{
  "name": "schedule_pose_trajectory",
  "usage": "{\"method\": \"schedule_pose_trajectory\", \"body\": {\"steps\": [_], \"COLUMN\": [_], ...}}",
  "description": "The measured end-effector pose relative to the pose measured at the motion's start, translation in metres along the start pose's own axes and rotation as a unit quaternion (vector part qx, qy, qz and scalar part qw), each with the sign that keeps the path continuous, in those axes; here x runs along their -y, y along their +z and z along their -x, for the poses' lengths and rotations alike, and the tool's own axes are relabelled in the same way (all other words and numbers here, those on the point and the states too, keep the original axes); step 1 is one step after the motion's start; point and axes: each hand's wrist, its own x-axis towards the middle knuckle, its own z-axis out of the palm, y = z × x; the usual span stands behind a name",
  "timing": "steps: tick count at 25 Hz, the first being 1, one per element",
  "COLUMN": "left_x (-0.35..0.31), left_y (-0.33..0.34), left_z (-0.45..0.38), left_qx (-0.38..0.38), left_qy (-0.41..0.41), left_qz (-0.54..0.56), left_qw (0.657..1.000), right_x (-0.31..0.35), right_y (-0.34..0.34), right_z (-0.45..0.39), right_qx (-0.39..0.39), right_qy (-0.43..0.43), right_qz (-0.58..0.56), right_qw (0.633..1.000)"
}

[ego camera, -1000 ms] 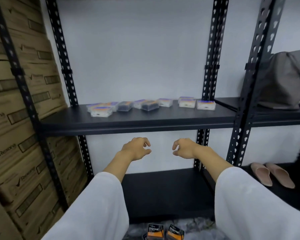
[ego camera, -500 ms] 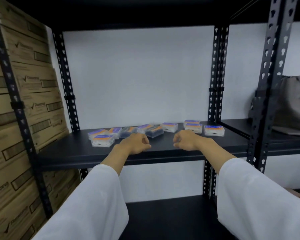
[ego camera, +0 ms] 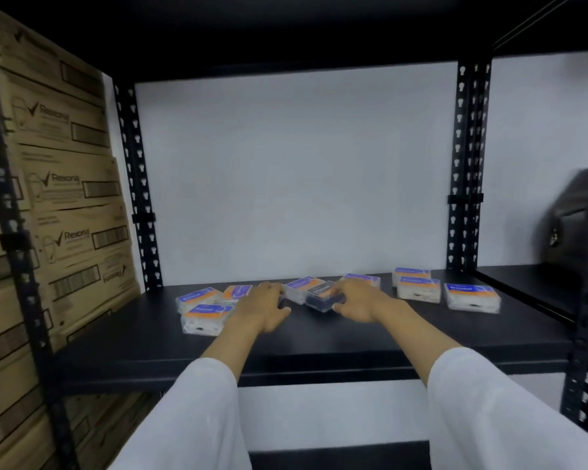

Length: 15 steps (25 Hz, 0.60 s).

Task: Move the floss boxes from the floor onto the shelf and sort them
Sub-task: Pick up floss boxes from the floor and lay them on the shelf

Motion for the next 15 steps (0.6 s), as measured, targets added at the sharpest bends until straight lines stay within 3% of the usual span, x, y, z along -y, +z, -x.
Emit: {"method": "schedule_pose_trajectory", "body": {"steps": [6,10,15], "left_x": [0.017,0.017,0.006], "left_y": [0.037,0.035,0.028], "left_z": [-0.017,-0.010,0.021], "left_qx": [0.016,-0.026,-0.067], "left_qy": [-0.043,-0.029,0.005], "left_qz": [-0.051,-0.029,-0.003], "left_qw": [0.998,0.999,0.998], "right_x": [-0.001,-0.004,-0.004], "right_y": [0.043,0.047,0.040], "right_z": [-0.021,-0.019,0.007], "right_qx": [-0.026,-0.048,-0.114], "right_qy": [-0.025,-0.025,-0.031], "right_qz": [-0.002,-0.018,0.053], "right_qw": [0.999,0.998,0.992]}}
